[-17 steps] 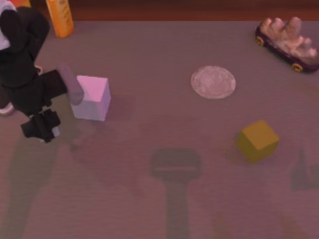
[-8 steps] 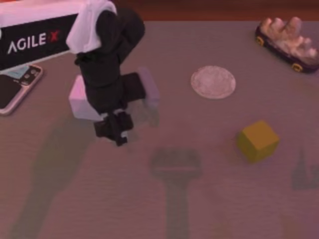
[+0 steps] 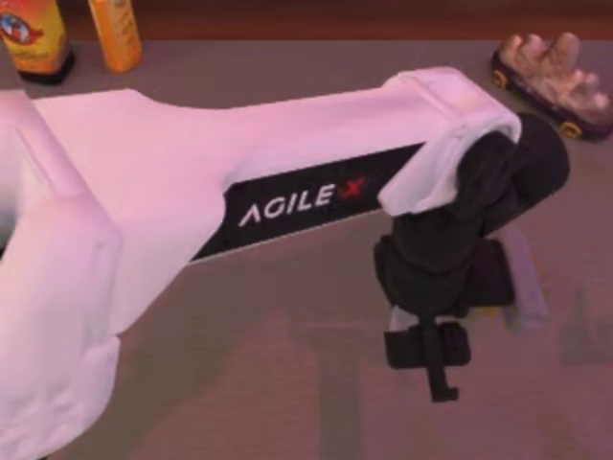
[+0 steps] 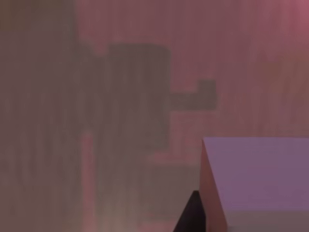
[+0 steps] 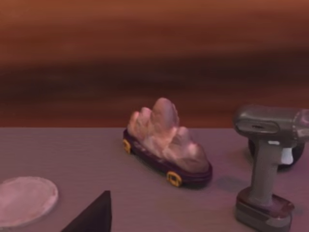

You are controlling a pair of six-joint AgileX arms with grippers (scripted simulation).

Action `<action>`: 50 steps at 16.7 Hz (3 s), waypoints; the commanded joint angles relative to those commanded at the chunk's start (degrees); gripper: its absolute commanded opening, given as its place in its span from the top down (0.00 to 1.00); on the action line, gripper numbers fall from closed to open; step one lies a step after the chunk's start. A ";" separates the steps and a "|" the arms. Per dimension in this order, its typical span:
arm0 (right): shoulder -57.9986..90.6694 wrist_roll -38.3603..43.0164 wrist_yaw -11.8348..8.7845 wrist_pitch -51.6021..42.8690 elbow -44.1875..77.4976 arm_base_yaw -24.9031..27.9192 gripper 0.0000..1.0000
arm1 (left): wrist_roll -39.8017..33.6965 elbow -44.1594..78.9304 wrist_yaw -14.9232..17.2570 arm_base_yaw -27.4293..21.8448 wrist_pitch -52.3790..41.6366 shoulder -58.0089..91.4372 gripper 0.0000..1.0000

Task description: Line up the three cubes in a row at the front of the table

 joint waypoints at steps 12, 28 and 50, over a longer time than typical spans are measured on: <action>0.00 0.00 0.00 0.00 0.00 0.00 0.00 | -1.75 -2.59 -0.08 -3.02 6.15 2.45 1.00; 0.00 0.00 0.00 0.00 0.00 0.00 0.00 | -1.85 -7.19 -0.13 -3.18 12.84 4.97 0.40; 0.00 0.00 0.00 0.00 0.00 0.00 0.00 | -1.90 1.80 -0.14 -2.10 0.20 1.67 0.00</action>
